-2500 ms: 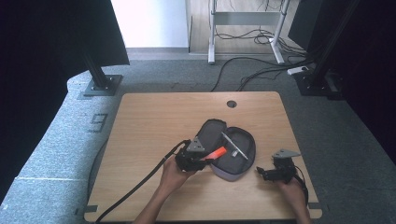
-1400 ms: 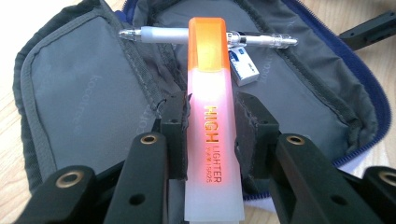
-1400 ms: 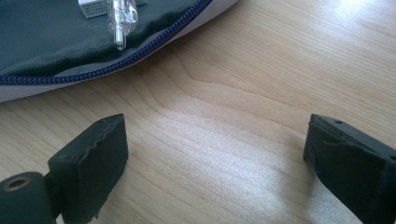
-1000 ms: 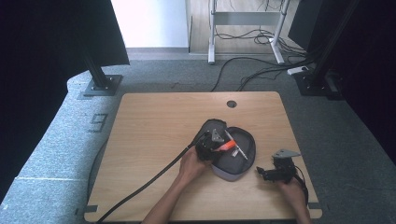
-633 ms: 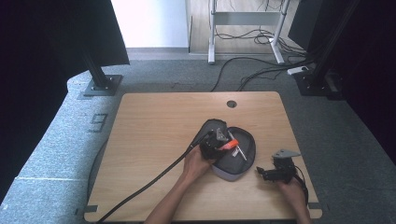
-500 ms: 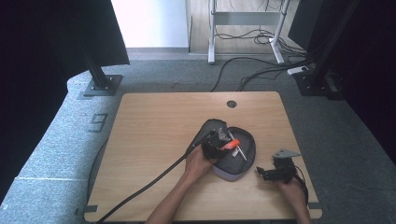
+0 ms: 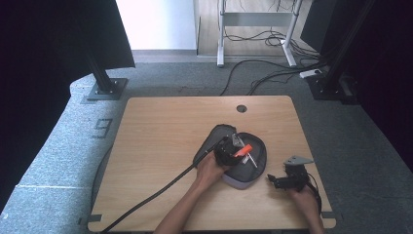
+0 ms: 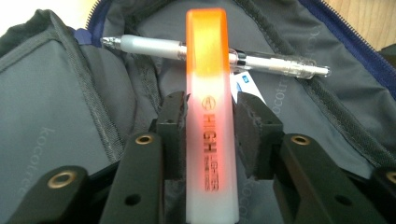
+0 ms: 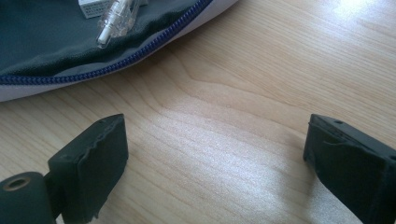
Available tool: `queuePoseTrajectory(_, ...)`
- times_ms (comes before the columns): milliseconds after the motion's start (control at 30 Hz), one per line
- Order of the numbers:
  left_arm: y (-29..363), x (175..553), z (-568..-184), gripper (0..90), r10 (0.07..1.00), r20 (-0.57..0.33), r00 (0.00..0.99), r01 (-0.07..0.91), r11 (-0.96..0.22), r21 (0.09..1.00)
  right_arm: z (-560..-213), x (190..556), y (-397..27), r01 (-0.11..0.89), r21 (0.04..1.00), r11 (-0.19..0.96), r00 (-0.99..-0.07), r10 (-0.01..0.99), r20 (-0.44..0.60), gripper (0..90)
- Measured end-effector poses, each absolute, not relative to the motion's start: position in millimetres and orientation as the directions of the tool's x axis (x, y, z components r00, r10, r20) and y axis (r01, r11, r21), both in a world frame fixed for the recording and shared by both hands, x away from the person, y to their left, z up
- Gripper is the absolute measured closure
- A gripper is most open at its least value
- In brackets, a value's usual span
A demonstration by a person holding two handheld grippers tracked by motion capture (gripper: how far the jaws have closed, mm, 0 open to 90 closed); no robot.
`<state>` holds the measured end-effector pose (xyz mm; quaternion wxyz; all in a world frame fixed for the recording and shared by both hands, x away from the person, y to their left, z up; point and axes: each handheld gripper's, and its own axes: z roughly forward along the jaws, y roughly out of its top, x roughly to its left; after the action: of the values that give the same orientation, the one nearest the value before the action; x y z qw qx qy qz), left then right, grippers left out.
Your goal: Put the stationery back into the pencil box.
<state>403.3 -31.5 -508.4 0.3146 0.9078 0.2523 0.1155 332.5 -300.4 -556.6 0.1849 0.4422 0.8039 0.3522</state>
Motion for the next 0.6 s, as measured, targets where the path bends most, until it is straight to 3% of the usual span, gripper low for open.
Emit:
queuePoseTrajectory(467,-29.7,393.5,-497.1,50.0,0.502,0.045,0.864,0.361,-0.679,0.639,-556.6,332.5,-300.4,0.581,0.729,0.361,-0.54,0.841,0.015,6.1)
queuePoseTrajectory(567,-28.7,390.7,-491.1,44.1,0.491,0.006,0.871,0.365,-0.657,0.659,-556.6,332.5,-300.3,0.582,0.729,0.36,-0.54,0.842,0.015,6.1)
queuePoseTrajectory(600,-28.4,389.4,-488.8,37.3,0.486,-0.007,0.874,0.366,-0.648,0.668,-556.6,332.5,-300.3,0.582,0.73,0.36,-0.54,0.842,0.015,6.1)
